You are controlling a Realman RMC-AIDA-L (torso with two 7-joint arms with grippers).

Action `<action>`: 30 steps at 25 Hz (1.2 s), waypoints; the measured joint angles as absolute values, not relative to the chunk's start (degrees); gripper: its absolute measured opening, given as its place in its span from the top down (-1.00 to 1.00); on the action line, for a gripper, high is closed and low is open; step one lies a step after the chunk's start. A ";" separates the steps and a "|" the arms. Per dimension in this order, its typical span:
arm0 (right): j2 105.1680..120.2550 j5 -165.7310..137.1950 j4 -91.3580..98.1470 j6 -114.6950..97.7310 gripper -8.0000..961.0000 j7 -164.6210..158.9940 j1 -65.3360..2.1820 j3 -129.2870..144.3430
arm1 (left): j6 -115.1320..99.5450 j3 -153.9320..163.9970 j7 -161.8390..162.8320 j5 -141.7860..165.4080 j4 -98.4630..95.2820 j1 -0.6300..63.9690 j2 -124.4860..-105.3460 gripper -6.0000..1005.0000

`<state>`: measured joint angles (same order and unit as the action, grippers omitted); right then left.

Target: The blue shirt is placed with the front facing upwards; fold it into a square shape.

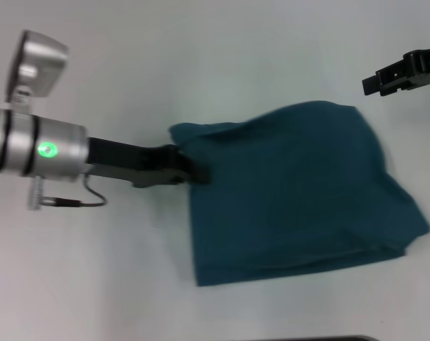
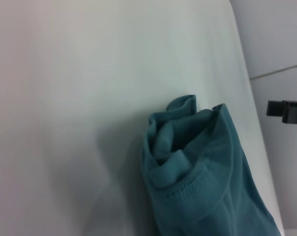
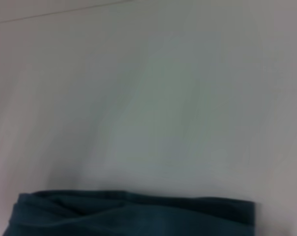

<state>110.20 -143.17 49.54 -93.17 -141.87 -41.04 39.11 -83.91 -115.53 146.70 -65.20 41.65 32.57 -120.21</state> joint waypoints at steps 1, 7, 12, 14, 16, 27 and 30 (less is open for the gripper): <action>110.25 -143.17 49.53 -93.18 0.09 -141.91 -41.04 39.11 | -84.27 -115.81 146.73 -65.20 41.73 32.48 -119.50 0.93; 110.33 -143.18 49.47 -93.29 0.09 -141.94 -41.04 39.02 | -84.94 -117.60 146.05 -64.40 41.62 33.00 -114.69 0.93; 110.39 -143.18 49.36 -93.36 0.09 -141.92 -41.04 39.02 | -83.91 -118.12 145.35 -60.08 41.23 35.32 -113.67 0.93; 110.39 -143.17 49.32 -93.42 0.09 -141.90 -41.04 39.02 | -83.58 -118.57 145.72 -58.17 41.17 36.00 -113.69 0.93; 110.39 -143.17 49.31 -93.45 0.09 -141.85 -40.99 39.02 | -83.43 -119.47 145.67 -57.14 41.15 36.20 -113.85 0.93; 110.39 -143.18 49.30 -93.60 0.09 -141.47 -40.70 38.68 | -84.64 -124.24 145.35 -55.86 45.16 33.26 -113.96 0.79; 110.39 -143.18 49.30 -93.61 0.09 -141.46 -40.77 38.67 | -84.75 -127.23 146.85 -52.69 46.55 32.78 -113.29 0.71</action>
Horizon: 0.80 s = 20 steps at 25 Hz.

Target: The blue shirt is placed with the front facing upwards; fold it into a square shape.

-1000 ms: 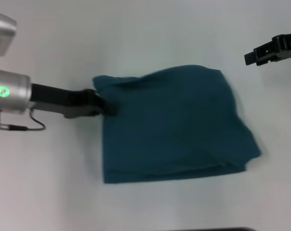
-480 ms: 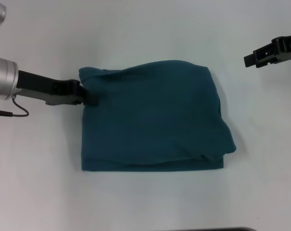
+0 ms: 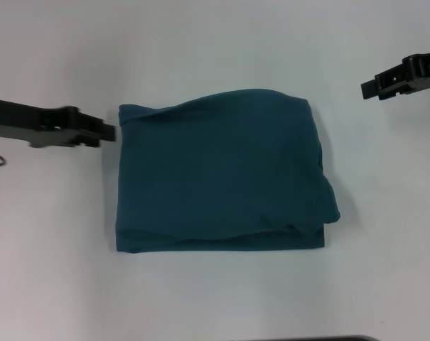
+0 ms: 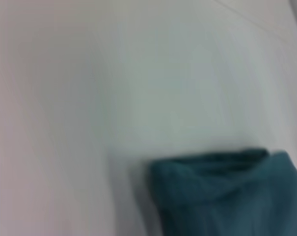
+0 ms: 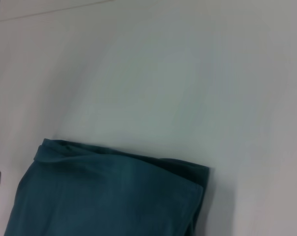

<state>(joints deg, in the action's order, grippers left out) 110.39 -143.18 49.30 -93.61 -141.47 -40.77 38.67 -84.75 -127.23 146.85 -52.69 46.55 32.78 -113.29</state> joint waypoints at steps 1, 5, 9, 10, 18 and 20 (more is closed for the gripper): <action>110.39 -143.18 49.30 -93.61 0.09 -141.49 -40.79 38.66 | -85.31 -129.24 147.21 -51.72 47.77 32.33 -113.30 0.69; 110.45 -143.04 49.22 -93.53 0.09 -141.79 -40.63 38.53 | -88.43 -133.69 145.26 -52.97 52.07 30.56 -114.87 0.40; 110.54 -143.02 49.11 -93.44 0.09 -141.81 -40.49 38.47 | -90.05 -134.88 143.26 -54.49 51.80 30.94 -116.83 0.06; 110.55 -143.02 49.09 -93.33 0.09 -141.81 -40.41 38.46 | -89.63 -135.10 143.20 -54.60 51.31 31.18 -117.55 -0.01; 110.50 -142.99 49.04 -92.87 0.09 -141.61 -39.77 38.18 | -84.32 -136.78 143.18 -56.73 48.24 31.79 -122.20 -0.59; 110.48 -142.99 49.04 -92.86 0.09 -141.54 -39.72 38.14 | -82.18 -136.73 143.17 -56.73 47.45 32.26 -123.05 -0.59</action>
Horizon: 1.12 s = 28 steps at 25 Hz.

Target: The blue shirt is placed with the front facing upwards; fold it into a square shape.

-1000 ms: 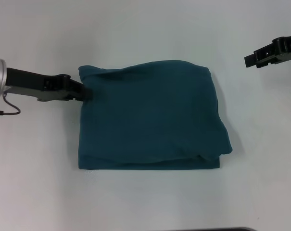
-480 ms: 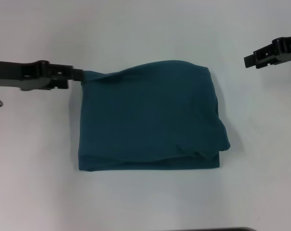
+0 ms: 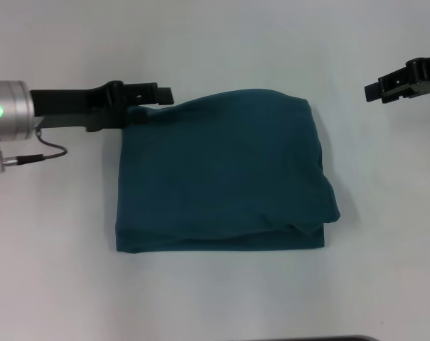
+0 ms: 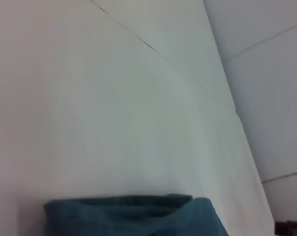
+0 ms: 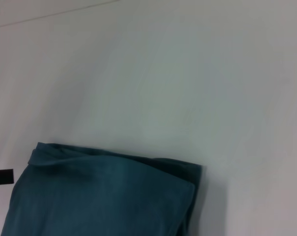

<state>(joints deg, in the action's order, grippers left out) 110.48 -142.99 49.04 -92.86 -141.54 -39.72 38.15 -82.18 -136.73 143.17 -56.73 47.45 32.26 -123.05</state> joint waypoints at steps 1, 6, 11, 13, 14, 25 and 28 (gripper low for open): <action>110.47 -142.99 49.04 -92.85 0.09 -141.54 -39.71 38.14 | -81.35 -136.69 143.17 -56.73 47.26 32.44 -123.37 -0.59; 110.47 -142.99 49.04 -92.85 0.09 -141.55 -39.88 38.14 | -77.21 -136.18 143.09 -56.76 45.84 33.55 -123.81 -0.59; 110.47 -143.00 49.04 -93.04 0.09 -141.67 -39.87 38.14 | -74.16 -135.75 142.20 -56.86 44.54 33.89 -123.87 -0.59; 110.46 -143.00 49.04 -92.94 0.09 -141.74 -39.75 38.14 | -73.45 -135.67 141.74 -57.28 43.49 34.23 -123.87 -0.59; 110.43 -143.00 49.04 -92.93 0.09 -141.80 -39.72 38.14 | -73.26 -135.68 141.52 -57.47 43.05 34.43 -123.86 -0.59; 110.39 -143.00 49.04 -93.06 0.09 -141.82 -39.80 38.14 | -70.92 -134.06 140.17 -57.41 38.84 35.82 -123.67 -0.58; 110.39 -143.00 49.04 -92.96 0.09 -141.68 -39.79 38.15 | -73.20 -134.44 140.30 -58.16 42.22 34.50 -123.68 -0.59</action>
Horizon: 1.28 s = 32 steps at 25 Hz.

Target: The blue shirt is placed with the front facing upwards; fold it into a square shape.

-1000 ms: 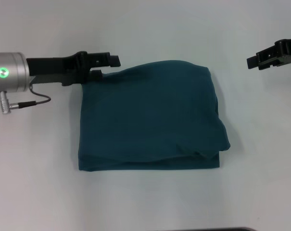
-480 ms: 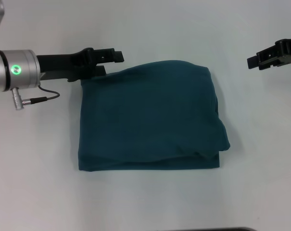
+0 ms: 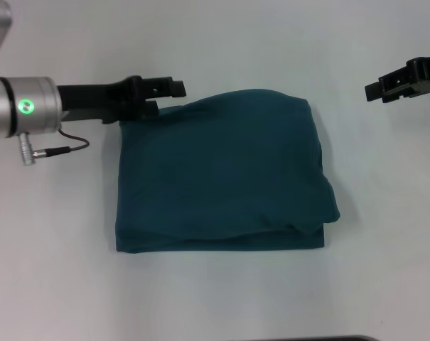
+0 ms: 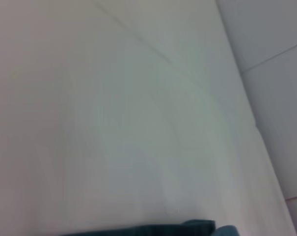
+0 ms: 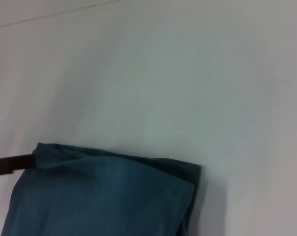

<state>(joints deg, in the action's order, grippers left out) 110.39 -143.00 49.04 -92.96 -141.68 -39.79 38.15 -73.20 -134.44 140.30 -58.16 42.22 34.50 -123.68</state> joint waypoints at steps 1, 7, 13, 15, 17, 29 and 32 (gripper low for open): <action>110.39 -143.00 49.04 -92.95 0.09 -141.64 -39.78 38.14 | -74.02 -134.45 140.40 -58.57 43.50 33.83 -123.72 -0.59; 110.33 -143.00 49.04 -92.94 0.09 -141.54 -39.61 37.89 | -76.47 -134.19 140.41 -60.68 46.01 31.76 -123.68 -0.59; 110.29 -143.00 49.04 -93.10 0.09 -141.71 -40.04 37.75 | -76.71 -134.04 140.88 -59.88 45.60 31.43 -122.67 -0.59; 110.29 -143.00 49.04 -93.12 0.09 -141.89 -40.10 37.76 | -76.67 -134.07 141.10 -59.31 45.48 31.30 -122.47 -0.59; 110.30 -143.00 49.04 -93.15 0.09 -141.96 -40.10 37.76 | -76.44 -134.18 141.63 -58.44 45.47 31.16 -122.31 -0.59; 110.10 -143.00 49.04 -93.14 0.09 -142.52 -40.00 37.69 | -77.32 -134.48 144.39 -56.76 46.37 30.45 -121.67 -0.59; 110.09 -143.00 49.04 -93.02 0.09 -142.49 -40.02 37.70 | -80.99 -134.71 144.52 -57.55 48.54 29.46 -121.12 -0.58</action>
<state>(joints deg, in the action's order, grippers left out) 110.09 -143.00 49.04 -93.02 -142.49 -40.02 37.71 -80.99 -134.71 144.52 -57.55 48.54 29.46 -121.12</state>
